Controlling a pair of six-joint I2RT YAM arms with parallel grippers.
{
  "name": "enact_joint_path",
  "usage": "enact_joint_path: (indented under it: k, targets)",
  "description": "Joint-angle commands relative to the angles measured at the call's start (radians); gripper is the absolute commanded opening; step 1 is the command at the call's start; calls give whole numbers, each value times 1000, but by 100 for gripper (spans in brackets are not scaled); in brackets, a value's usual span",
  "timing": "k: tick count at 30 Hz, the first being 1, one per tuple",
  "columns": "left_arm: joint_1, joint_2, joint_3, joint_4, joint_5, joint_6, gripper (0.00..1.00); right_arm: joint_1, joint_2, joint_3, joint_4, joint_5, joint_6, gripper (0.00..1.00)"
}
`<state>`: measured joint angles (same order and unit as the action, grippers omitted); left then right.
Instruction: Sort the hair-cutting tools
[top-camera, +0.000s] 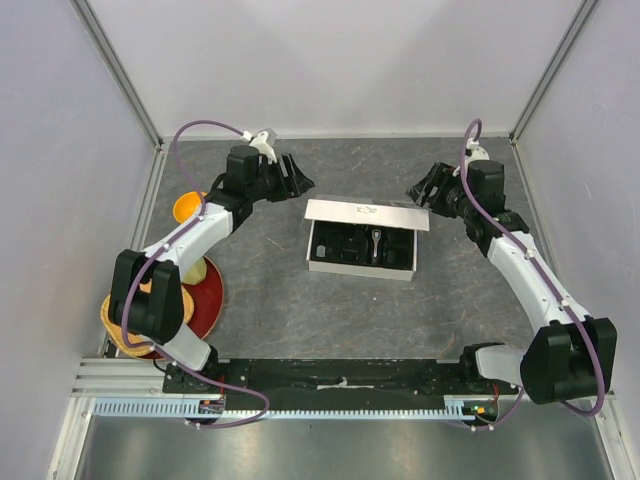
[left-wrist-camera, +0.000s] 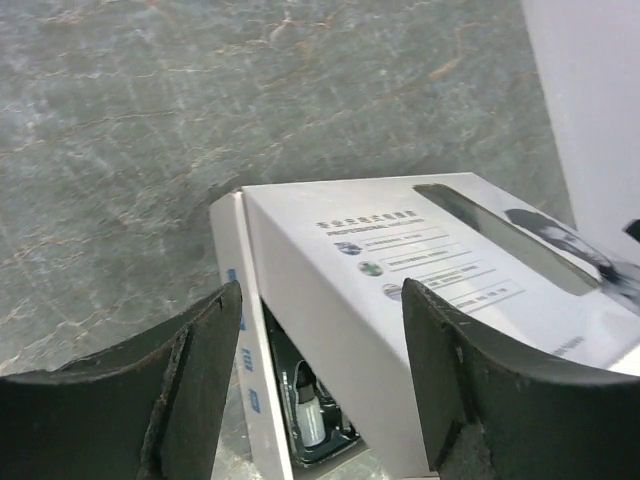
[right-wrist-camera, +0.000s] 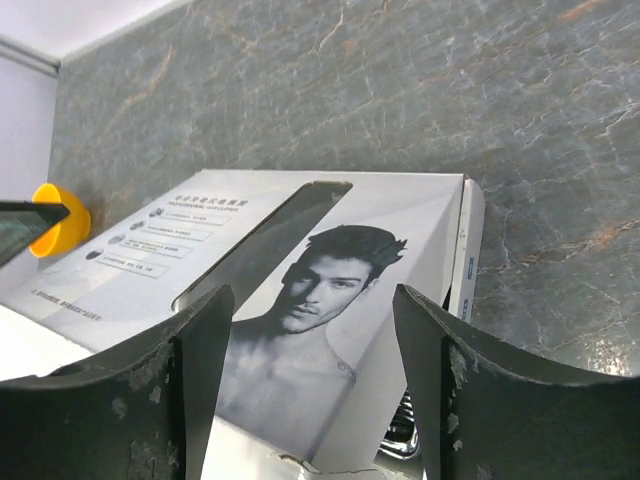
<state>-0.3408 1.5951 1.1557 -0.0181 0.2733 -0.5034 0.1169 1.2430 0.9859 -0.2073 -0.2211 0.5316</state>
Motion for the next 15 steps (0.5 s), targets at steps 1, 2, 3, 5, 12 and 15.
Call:
enact_joint_path:
  k: [1, 2, 3, 5, 12, 15]
  targets:
    - [-6, -23, 38, 58, 116, -26, 72, 13, 32, -13, -49, -32, -59, 74]
    - [-7, -18, 33, 56, 154, -26, 72, 15, 32, -21, -59, -27, -67, 73]
    - [-9, -18, 29, 55, 173, -30, 72, 13, 32, -36, -79, -18, -71, 73]
    - [-15, -20, 3, 41, 201, -38, 72, 15, 29, -49, -101, -8, -74, 72]
    - [-24, -60, -137, 86, 170, -136, 66, 15, 7, -108, -170, 14, -82, 66]
    - [-29, -64, -169, 83, 182, -153, 64, 15, -25, -122, -185, 48, -79, 66]
